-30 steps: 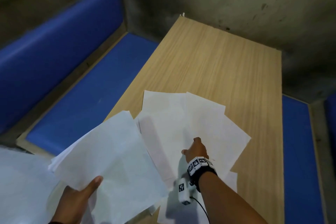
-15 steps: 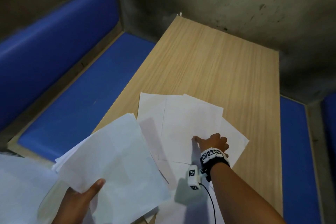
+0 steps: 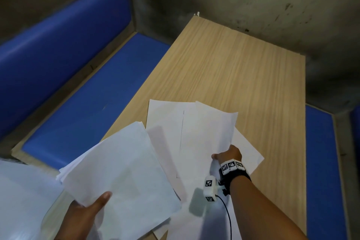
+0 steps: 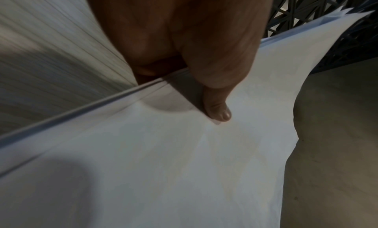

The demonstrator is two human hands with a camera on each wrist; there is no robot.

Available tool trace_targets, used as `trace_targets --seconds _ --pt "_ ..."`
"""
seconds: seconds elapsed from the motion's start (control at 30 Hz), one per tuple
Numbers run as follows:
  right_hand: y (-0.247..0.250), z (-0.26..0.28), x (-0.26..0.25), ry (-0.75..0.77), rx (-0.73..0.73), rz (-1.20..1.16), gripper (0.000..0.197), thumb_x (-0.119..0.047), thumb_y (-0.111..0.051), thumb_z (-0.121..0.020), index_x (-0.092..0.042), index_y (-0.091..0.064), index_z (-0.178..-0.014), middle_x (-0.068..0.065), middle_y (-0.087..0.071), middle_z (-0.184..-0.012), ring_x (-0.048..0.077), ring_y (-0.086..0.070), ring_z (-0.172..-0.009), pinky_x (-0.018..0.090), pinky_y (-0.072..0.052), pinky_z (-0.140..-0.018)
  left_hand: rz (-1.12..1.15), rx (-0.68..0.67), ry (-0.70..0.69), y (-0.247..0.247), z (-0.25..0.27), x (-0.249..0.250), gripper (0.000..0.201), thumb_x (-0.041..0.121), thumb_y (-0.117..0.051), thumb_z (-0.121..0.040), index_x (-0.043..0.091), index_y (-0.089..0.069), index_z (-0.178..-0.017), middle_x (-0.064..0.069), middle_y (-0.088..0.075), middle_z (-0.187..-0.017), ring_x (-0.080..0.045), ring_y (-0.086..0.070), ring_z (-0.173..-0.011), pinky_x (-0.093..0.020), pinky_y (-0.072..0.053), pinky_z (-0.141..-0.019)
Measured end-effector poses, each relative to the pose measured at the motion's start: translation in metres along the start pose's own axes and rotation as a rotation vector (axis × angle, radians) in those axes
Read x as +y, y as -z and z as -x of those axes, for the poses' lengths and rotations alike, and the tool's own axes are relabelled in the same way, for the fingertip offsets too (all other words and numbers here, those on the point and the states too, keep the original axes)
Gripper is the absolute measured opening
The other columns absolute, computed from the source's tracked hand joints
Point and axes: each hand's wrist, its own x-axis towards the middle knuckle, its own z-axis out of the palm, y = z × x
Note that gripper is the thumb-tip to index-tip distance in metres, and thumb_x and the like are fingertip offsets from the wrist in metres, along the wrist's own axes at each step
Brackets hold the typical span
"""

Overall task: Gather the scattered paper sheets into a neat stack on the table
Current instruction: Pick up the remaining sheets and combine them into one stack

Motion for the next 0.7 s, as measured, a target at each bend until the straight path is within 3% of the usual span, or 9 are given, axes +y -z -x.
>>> trace_targets --seconds 0.07,0.2,0.33,0.47,0.57,0.7 --pt "0.005 0.002 0.005 0.053 -0.078 -0.019 0.035 -0.009 -0.082 -0.069 0.001 -0.069 -0.099 0.015 -0.073 -0.096 0.026 -0.065 -0.074 0.026 -0.050 -0.067 -0.001 0.001 0.007 0.000 -0.003 -0.005 0.079 0.018 -0.080 -0.080 0.008 -0.040 -0.147 -0.020 -0.052 -0.144 -0.044 -0.048 -0.128 -0.055 -0.035 -0.112" --pt "0.027 0.012 0.022 0.112 -0.141 -0.263 0.038 -0.005 -0.075 -0.079 -0.007 -0.065 -0.115 0.012 -0.070 -0.105 0.032 -0.065 -0.095 0.037 -0.051 -0.086 0.009 -0.001 -0.015 -0.001 -0.008 -0.009 0.078 0.021 -0.081 -0.079 0.009 -0.042 -0.146 -0.019 -0.055 -0.140 -0.043 -0.051 -0.123 -0.056 -0.038 -0.109" --pt "0.053 0.025 0.052 0.138 -0.107 -0.404 0.042 -0.005 -0.077 -0.079 -0.008 -0.064 -0.118 0.009 -0.070 -0.110 0.029 -0.065 -0.099 0.040 -0.049 -0.094 0.021 -0.015 -0.053 0.001 -0.009 -0.011 0.067 0.019 -0.079 -0.081 0.005 -0.049 -0.139 -0.015 -0.060 -0.122 -0.033 -0.052 -0.105 -0.052 -0.040 -0.107" --pt "0.073 0.041 0.088 0.089 -0.051 -0.567 0.036 -0.006 -0.079 -0.077 -0.017 -0.068 -0.109 0.007 -0.073 -0.108 0.029 -0.068 -0.100 0.046 -0.049 -0.099 0.045 -0.017 -0.046 0.003 -0.019 -0.019 0.052 0.023 -0.082 -0.078 -0.004 -0.063 -0.118 -0.020 -0.068 -0.108 -0.037 -0.061 -0.098 -0.043 -0.045 -0.095" --pt "0.088 0.060 0.108 0.074 -0.001 -0.685 0.042 -0.006 -0.082 -0.071 -0.014 -0.069 -0.110 0.008 -0.073 -0.109 0.030 -0.069 -0.101 0.050 -0.049 -0.099 0.070 -0.026 -0.028 -0.002 -0.028 -0.024 0.039 0.022 -0.083 -0.078 -0.001 -0.066 -0.104 -0.021 -0.070 -0.103 -0.037 -0.064 -0.095 -0.043 -0.049 -0.090" --pt "0.093 0.085 0.130 0.080 0.054 -0.743 0.047 -0.003 -0.078 -0.077 -0.011 -0.064 -0.121 0.010 -0.069 -0.116 0.033 -0.065 -0.106 0.053 -0.046 -0.103 0.130 -0.130 0.007 -0.022 -0.035 -0.038 0.029 0.018 -0.086 -0.072 0.006 -0.070 -0.093 -0.016 -0.077 -0.095 -0.036 -0.071 -0.092 -0.048 -0.054 -0.086"
